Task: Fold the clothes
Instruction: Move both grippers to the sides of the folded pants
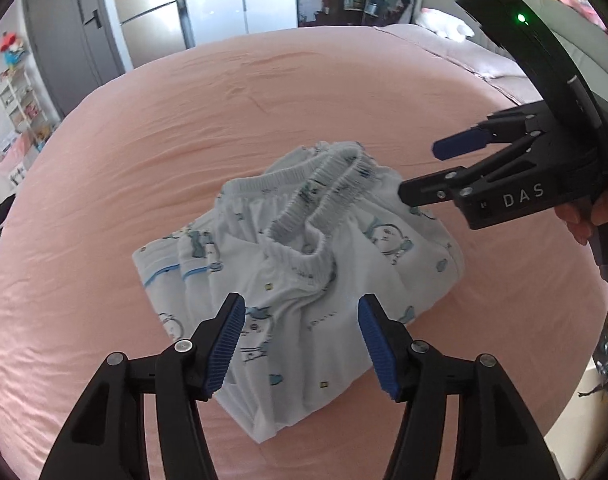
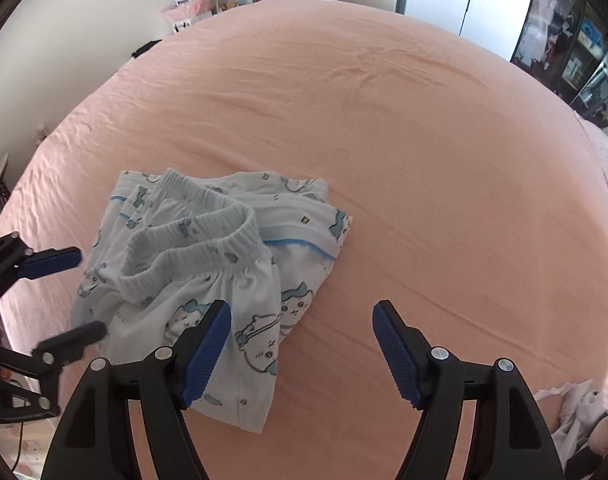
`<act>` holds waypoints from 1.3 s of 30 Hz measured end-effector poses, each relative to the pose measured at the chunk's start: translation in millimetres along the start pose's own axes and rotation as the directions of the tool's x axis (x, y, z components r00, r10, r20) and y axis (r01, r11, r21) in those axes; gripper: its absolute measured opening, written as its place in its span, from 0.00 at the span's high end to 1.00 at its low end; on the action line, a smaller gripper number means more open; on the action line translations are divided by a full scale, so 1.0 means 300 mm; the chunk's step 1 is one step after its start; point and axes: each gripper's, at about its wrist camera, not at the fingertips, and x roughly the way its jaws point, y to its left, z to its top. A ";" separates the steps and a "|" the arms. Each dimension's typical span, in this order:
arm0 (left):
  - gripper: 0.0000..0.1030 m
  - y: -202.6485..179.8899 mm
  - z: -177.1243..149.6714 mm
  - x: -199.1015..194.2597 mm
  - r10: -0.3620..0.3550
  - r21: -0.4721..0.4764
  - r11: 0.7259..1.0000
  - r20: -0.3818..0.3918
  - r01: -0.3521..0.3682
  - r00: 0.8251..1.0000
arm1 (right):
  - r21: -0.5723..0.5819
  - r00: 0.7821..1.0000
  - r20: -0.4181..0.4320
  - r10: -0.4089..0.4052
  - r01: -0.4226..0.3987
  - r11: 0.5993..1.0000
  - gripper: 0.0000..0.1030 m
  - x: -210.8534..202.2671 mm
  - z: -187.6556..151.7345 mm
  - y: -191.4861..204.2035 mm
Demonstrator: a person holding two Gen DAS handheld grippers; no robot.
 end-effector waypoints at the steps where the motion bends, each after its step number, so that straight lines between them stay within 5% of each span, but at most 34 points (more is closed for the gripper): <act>1: 0.45 -0.006 0.000 0.006 0.007 0.009 1.000 -0.003 -0.007 1.000 | -0.002 1.000 0.007 0.007 -0.007 1.000 0.29 -0.001 -0.009 0.000; 4: 0.45 -0.017 0.002 0.023 0.025 0.028 0.999 -0.010 -0.025 1.000 | -0.049 1.000 0.021 -0.010 0.011 0.999 0.29 0.001 -0.024 0.017; 16: 0.45 0.200 0.086 0.201 0.119 -0.176 0.975 -0.088 -0.133 0.989 | 0.011 0.997 -0.054 -0.058 0.058 0.998 0.29 0.095 -0.022 -0.037; 25: 0.43 0.155 0.096 0.215 0.234 -0.115 0.963 -0.074 -0.242 0.969 | 0.121 0.993 -0.112 0.046 -0.033 0.992 0.29 0.137 -0.064 -0.117; 29: 0.35 0.179 0.087 0.177 0.201 -0.200 0.958 -0.054 -0.207 0.978 | 0.284 0.981 -0.093 0.171 -0.139 0.949 0.29 0.145 -0.087 -0.191; 32: 0.19 0.227 0.052 0.162 0.050 -0.337 0.940 -0.037 -0.060 0.998 | 0.426 0.953 -0.023 0.301 -0.263 0.866 0.20 0.145 -0.110 -0.258; 36: 0.19 0.306 -0.025 0.145 -0.121 -0.516 0.850 -0.004 0.102 0.993 | 0.578 0.877 0.090 0.472 -0.432 0.692 0.18 0.167 -0.150 -0.327; 39: 0.19 0.361 -0.086 0.152 -0.205 -0.606 0.775 0.028 0.180 0.978 | 0.576 0.861 0.102 0.498 -0.459 0.676 0.18 0.156 -0.173 -0.329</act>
